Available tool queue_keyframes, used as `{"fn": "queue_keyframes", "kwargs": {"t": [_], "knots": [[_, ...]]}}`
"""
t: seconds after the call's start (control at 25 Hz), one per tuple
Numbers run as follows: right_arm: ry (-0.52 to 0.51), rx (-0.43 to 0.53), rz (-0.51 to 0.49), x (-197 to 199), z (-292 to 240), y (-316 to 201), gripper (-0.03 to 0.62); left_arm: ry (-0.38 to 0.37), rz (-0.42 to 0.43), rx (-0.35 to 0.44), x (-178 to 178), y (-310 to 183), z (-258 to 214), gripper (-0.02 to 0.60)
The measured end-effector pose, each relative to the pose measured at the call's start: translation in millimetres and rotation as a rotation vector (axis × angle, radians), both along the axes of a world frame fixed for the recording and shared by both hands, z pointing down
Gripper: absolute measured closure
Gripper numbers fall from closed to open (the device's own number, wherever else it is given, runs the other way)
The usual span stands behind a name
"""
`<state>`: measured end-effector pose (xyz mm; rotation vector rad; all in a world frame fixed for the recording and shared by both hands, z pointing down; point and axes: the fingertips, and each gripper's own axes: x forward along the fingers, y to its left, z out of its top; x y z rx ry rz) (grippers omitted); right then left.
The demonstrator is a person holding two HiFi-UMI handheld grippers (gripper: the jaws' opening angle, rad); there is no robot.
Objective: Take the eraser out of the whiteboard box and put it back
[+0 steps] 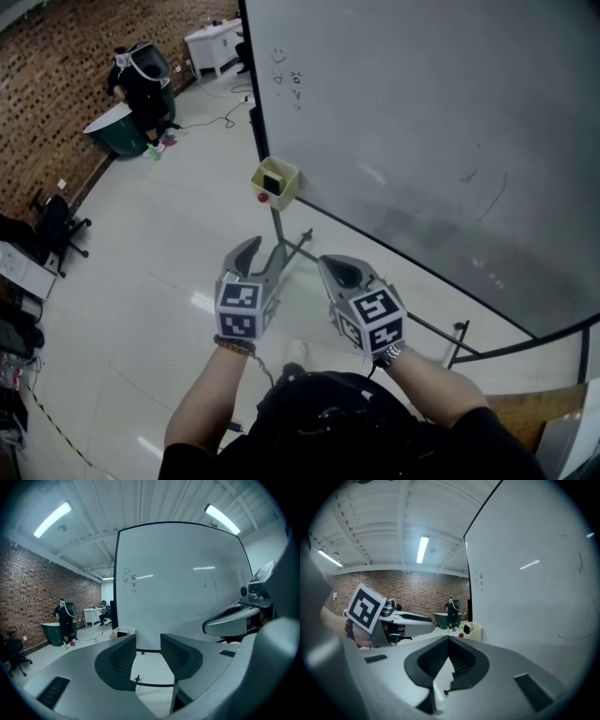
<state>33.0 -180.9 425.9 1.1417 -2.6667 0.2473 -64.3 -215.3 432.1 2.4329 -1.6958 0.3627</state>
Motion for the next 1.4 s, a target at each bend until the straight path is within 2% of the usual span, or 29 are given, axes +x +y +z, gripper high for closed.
{"fn": "queue_keyframes", "kwargs": {"t": [0.4, 0.48, 0.68, 0.76, 0.96, 1.0, 1.4], "knots": [[0.007, -0.043, 0.046, -23.3, 13.5, -59.8, 0.574, -0.009, 0.033, -0.031, -23.4, -73.4, 10.7, 0.397], [0.009, -0.05, 0.056, -26.8, 16.0, -69.2, 0.574, -0.012, 0.042, -0.04, -26.2, -86.0, 13.9, 0.371], [0.016, -0.068, 0.082, -31.9, 22.6, -91.3, 0.574, -0.022, 0.057, -0.058, -31.5, -117.9, 23.1, 0.371], [0.017, -0.075, 0.097, -32.2, 24.9, -99.4, 0.574, -0.032, 0.062, -0.066, -33.5, -130.3, 27.4, 0.339], [0.021, -0.091, 0.129, -33.4, 30.7, -118.1, 0.574, -0.043, 0.074, -0.09, -37.3, -159.0, 40.7, 0.334], [0.022, -0.095, 0.135, -33.7, 32.7, -121.4, 0.574, -0.043, 0.077, -0.098, -37.6, -164.4, 44.3, 0.302], [0.028, -0.136, 0.186, -30.1, 52.3, -159.2, 0.574, -0.063, 0.091, -0.153, -41.6, -217.2, 78.8, 0.302]]}}
